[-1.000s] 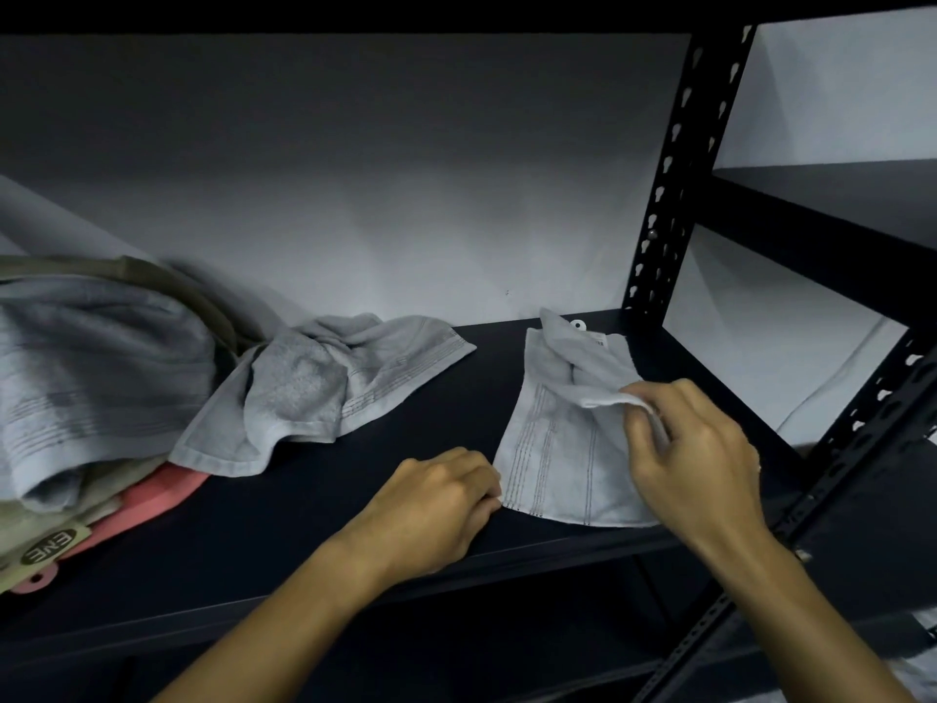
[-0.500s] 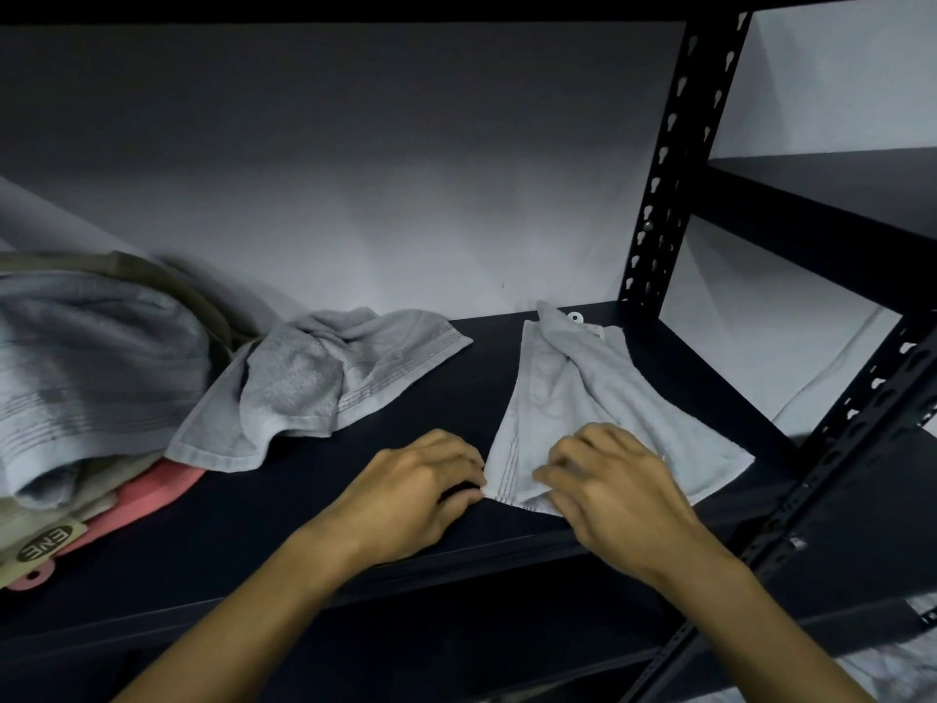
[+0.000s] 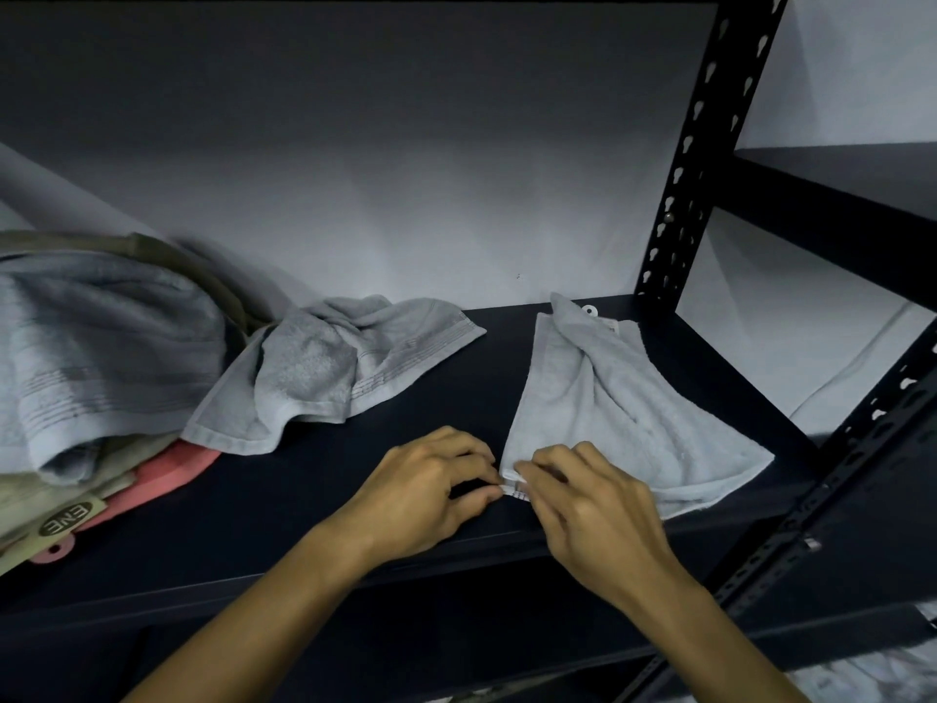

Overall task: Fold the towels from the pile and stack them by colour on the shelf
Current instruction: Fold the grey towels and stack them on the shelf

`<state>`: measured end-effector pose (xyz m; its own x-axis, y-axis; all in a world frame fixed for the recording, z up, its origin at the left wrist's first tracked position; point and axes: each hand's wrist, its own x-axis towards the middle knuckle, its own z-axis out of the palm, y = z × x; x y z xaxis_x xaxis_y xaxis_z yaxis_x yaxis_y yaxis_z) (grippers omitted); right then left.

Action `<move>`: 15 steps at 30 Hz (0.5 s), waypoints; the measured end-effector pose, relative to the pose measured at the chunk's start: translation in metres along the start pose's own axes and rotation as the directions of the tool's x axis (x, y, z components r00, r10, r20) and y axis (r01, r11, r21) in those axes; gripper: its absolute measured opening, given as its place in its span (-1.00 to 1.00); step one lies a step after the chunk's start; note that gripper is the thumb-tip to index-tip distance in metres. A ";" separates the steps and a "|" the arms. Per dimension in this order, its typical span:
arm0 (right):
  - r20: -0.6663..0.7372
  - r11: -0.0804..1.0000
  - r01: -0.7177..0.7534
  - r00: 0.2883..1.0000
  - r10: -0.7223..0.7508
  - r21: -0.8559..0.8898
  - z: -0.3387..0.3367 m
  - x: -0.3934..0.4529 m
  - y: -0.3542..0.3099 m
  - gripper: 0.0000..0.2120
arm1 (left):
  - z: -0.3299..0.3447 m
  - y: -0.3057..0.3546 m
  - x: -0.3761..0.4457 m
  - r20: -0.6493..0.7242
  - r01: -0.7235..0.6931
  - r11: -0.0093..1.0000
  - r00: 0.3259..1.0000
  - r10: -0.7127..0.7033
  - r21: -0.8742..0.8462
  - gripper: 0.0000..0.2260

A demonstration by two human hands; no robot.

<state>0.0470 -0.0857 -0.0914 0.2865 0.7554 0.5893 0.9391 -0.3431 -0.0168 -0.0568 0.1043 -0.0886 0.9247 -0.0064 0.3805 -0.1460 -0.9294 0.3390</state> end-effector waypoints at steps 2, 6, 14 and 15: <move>0.029 0.999 0.023 0.999 -0.022 -0.032 0.001 0.001 -0.001 -0.75 | 0.001 -0.001 -0.001 -0.001 0.008 1.000 1.000 -0.008 -0.009 -0.68; 0.084 0.999 0.032 0.996 -0.028 -0.041 0.004 0.003 0.000 -0.78 | 0.001 -0.002 -0.001 0.017 0.036 0.998 0.999 -0.035 -0.042 -0.69; 0.187 0.991 0.127 0.975 -0.119 -0.036 -0.003 -0.002 0.005 -0.72 | 0.001 0.001 -0.001 0.005 0.090 0.994 0.996 -0.090 -0.062 -0.67; 0.199 0.992 0.123 0.973 -0.113 -0.040 -0.003 -0.004 0.004 -0.69 | -0.001 0.002 -0.001 0.003 0.083 0.995 0.997 -0.083 -0.046 -0.66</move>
<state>0.0491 -0.0912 -0.0916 0.2109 0.8853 0.4144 0.9589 -0.2697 0.0883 -0.0582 0.1032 -0.0877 0.9349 0.0696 0.3481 -0.0845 -0.9088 0.4086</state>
